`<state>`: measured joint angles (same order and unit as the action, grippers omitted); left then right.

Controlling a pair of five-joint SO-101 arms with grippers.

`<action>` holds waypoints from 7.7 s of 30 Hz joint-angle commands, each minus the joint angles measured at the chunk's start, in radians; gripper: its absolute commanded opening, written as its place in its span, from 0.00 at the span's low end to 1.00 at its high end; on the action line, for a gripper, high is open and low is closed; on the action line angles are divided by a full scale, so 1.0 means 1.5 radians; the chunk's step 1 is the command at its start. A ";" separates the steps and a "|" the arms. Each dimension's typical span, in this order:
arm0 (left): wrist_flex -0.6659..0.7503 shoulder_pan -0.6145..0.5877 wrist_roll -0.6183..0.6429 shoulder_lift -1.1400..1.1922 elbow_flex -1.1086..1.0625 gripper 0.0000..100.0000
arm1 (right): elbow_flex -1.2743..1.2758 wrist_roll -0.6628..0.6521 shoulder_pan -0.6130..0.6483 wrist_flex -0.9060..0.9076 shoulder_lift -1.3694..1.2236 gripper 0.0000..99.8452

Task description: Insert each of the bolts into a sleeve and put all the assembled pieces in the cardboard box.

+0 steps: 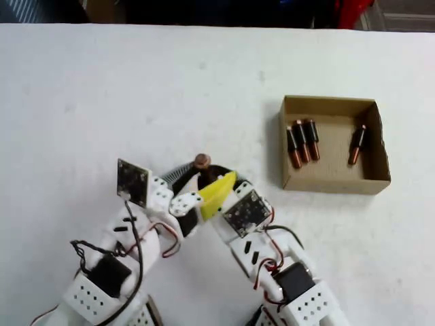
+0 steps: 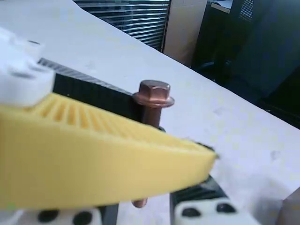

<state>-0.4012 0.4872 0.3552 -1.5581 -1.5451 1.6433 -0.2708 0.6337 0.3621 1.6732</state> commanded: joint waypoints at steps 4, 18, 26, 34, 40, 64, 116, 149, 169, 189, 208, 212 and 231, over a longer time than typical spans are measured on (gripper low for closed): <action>0.006 -0.037 0.005 -0.008 0.008 0.22 | -0.009 -0.005 -0.002 -0.014 0.009 0.02; 0.040 -0.084 0.003 -0.008 0.017 0.28 | -0.008 -0.005 -0.002 -0.014 0.009 0.02; 0.036 -0.252 -0.134 -0.008 0.117 0.05 | -0.008 -0.005 -0.003 -0.014 0.009 0.02; -0.213 -0.339 -0.233 -0.032 0.236 0.02 | -0.001 -0.005 -0.022 -0.014 0.009 0.02; -0.321 -0.341 -0.274 -0.123 0.181 0.02 | -0.005 -0.005 -0.062 -0.014 0.009 0.02; -0.375 -0.342 -0.270 -0.181 -0.099 0.02 | -0.265 -0.035 -0.197 0.289 0.002 0.02; -0.588 -0.405 -0.200 -0.180 -0.099 0.02 | -1.216 -0.128 -0.572 0.293 -1.448 0.03; -0.588 -0.405 -0.200 -0.180 -0.099 0.02 | -1.223 -0.124 -0.362 0.663 -0.968 0.02; -0.588 -0.405 -0.200 -0.180 -0.099 0.02 | -1.141 -0.124 -0.354 0.898 -0.519 0.02; -0.588 -0.405 -0.200 -0.180 -0.099 0.02 | -0.706 -0.131 -0.379 0.790 -0.024 0.02; -0.588 -0.405 -0.200 -0.180 -0.099 0.02 | -0.631 -0.126 -0.379 0.787 0.087 0.02; -0.588 -0.405 -0.200 -0.180 -0.099 0.02 | -0.609 -0.130 -0.379 0.785 0.086 0.02; -0.588 -0.405 -0.200 -0.180 -0.099 0.02 | -0.203 -0.124 -0.379 0.658 0.086 0.02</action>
<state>-1.2758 -0.1066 0.0453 -1.8190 -1.6939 1.2950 -0.4580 0.0721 1.3779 1.8036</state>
